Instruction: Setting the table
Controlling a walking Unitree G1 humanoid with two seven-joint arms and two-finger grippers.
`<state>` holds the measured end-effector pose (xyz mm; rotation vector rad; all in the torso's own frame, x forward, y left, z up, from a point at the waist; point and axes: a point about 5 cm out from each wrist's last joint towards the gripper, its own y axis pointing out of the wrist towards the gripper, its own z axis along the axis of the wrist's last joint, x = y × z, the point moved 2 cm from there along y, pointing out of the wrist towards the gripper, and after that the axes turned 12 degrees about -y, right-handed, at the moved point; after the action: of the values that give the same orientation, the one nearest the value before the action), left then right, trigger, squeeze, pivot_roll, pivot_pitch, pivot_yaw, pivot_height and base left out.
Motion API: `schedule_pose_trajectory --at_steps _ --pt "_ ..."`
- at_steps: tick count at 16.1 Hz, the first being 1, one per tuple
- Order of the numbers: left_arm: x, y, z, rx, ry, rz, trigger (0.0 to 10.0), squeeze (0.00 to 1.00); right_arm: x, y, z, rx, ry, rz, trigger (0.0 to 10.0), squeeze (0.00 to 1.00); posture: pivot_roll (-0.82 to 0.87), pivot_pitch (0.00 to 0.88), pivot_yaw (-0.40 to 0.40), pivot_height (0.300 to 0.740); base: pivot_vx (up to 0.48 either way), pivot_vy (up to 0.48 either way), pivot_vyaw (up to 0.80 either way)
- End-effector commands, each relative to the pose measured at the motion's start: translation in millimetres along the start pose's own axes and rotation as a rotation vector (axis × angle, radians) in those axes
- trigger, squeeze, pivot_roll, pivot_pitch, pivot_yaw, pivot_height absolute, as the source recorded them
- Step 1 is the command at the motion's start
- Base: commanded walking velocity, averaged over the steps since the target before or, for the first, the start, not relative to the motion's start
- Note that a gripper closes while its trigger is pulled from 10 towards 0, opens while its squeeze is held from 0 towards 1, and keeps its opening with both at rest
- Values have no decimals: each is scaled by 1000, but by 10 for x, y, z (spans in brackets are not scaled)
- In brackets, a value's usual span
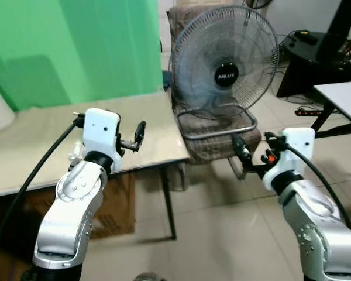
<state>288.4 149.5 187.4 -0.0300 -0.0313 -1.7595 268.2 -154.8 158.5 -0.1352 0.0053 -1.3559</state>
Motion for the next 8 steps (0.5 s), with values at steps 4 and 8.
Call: schedule_pose_trajectory --at_steps 4,8 --pt "-52 6 6 -2 9 10 10000 0 -65 10 35 7 12 31 10000 0 137 0 38 740 0 349 -708" --pt "-53 0 0 -4 4 16 10000 0 -81 11 53 15 -2 52 10000 0 139 0 31 740 0 384 -125"
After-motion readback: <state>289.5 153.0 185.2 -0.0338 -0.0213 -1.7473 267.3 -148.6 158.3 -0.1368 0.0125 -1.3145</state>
